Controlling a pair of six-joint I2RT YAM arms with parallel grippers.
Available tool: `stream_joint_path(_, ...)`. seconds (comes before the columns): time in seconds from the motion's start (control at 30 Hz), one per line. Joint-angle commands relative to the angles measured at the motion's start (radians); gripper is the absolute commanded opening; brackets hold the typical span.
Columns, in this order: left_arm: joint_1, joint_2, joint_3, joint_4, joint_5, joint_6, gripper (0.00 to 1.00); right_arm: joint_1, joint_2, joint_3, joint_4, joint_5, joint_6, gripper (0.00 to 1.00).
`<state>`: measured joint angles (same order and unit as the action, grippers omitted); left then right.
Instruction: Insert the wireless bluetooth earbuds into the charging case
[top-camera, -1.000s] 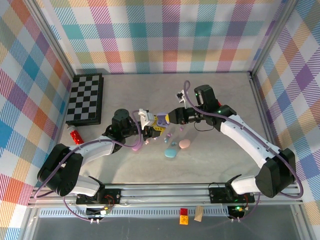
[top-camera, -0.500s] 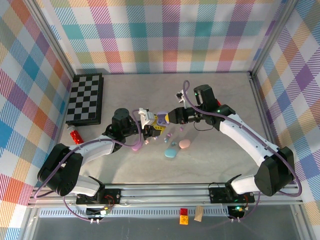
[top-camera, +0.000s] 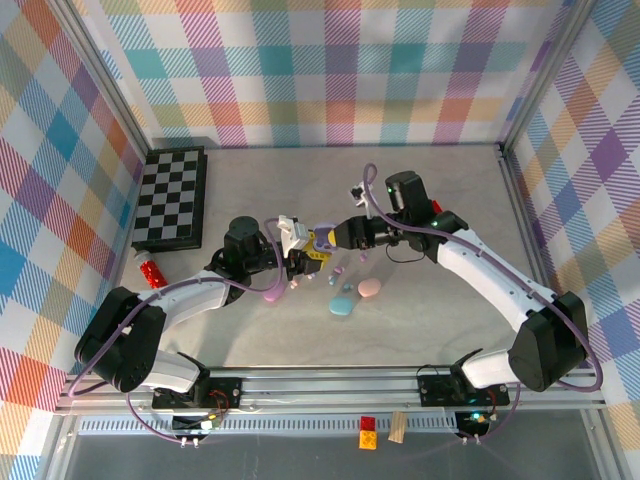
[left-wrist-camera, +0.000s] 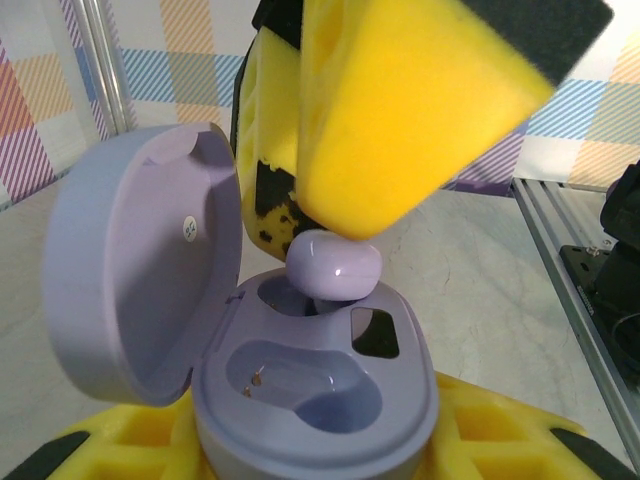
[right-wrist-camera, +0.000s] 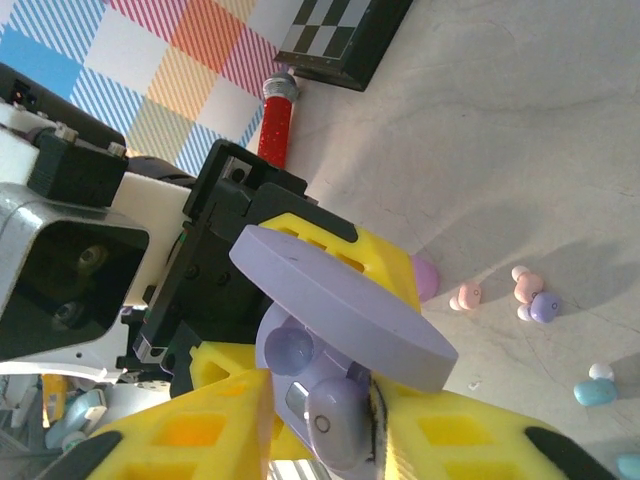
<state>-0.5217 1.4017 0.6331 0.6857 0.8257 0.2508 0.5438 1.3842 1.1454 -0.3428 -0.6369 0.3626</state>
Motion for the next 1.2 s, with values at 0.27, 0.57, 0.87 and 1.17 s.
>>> stream_joint_path(0.27,-0.011,-0.001,0.021,0.055,0.049,0.008,0.37,0.004,-0.084,-0.004,-0.002,0.048,-0.082,0.53)
stream_joint_path(0.57,0.029,0.006,0.003,0.134,0.034,-0.034,0.37,0.001,-0.276,-0.109,0.084,0.199,-0.062,0.67)
stream_joint_path(0.87,0.155,0.045,-0.046,0.355,0.041,-0.174,0.37,-0.002,-0.325,-0.279,0.168,0.444,0.123,0.68)
stream_joint_path(1.17,0.315,0.045,-0.102,0.543,0.053,-0.306,0.37,0.006,0.023,-0.268,0.311,0.202,0.324,0.64)
